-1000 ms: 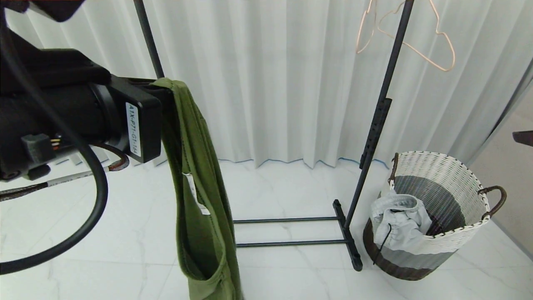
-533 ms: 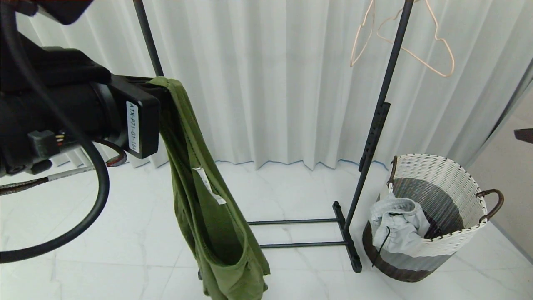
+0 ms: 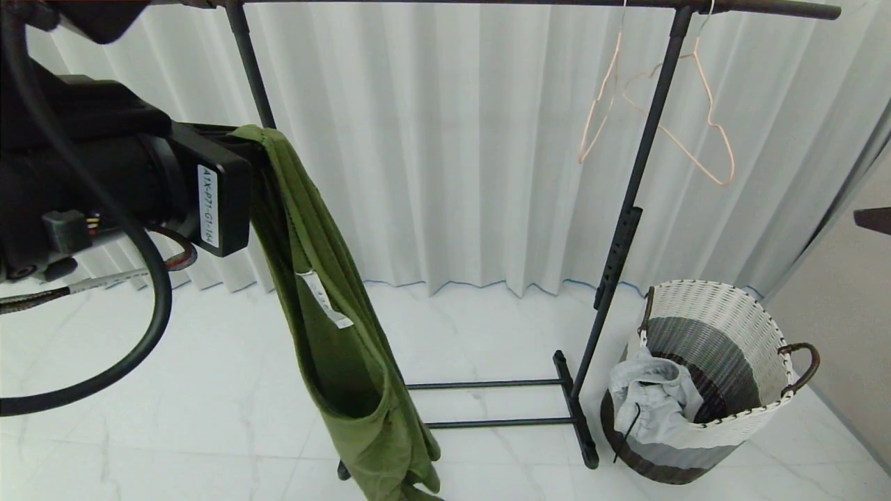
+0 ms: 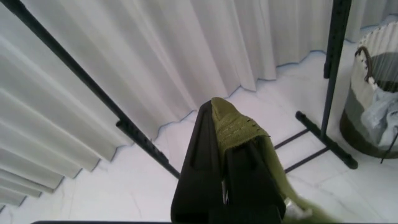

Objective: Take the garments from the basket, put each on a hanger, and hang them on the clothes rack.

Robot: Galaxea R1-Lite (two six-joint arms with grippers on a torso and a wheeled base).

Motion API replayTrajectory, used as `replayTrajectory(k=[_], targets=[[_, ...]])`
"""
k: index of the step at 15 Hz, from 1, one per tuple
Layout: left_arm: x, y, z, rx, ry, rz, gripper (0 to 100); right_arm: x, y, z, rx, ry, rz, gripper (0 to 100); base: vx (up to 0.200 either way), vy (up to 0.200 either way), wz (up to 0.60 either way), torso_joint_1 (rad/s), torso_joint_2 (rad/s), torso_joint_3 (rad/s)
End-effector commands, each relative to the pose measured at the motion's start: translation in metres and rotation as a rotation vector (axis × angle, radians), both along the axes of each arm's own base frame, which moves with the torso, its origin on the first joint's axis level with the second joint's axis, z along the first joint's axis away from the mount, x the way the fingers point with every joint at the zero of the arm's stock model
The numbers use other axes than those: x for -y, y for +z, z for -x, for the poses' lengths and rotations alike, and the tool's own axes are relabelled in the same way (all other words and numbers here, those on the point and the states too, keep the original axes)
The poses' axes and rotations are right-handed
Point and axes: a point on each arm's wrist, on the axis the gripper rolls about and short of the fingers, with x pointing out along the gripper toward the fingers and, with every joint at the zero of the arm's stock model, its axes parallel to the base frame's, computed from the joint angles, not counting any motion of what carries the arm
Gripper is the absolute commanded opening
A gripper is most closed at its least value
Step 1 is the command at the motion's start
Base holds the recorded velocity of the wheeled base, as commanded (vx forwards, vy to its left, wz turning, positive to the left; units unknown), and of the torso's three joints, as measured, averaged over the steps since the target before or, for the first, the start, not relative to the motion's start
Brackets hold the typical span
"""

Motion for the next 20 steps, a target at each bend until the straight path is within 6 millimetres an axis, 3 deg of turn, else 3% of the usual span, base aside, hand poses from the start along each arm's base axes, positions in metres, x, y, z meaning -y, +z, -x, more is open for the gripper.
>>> replayTrajectory(k=[1, 10, 20], targets=[[-0.001, 0.001, 0.001, 0.004, 0.001, 0.002, 0, 0.001, -0.001, -0.001, -0.001, -0.005, 0.001, 100, 0.0, 0.0, 0.0, 0.188, -0.48, -0.286], [-0.001, 0.0, 0.001, 0.002, 0.001, -0.001, 0, 0.01, -0.008, -0.007, -0.03, -0.084, 0.022, 100, 0.0, 0.0, 0.0, 0.193, -0.46, -0.263], [0.005, -0.003, 0.0, -0.011, -0.017, -0.012, 0, 0.011, -0.011, -0.008, -0.042, -0.087, 0.034, 100, 0.2, 0.0, 0.0, 0.017, -0.03, -0.017]])
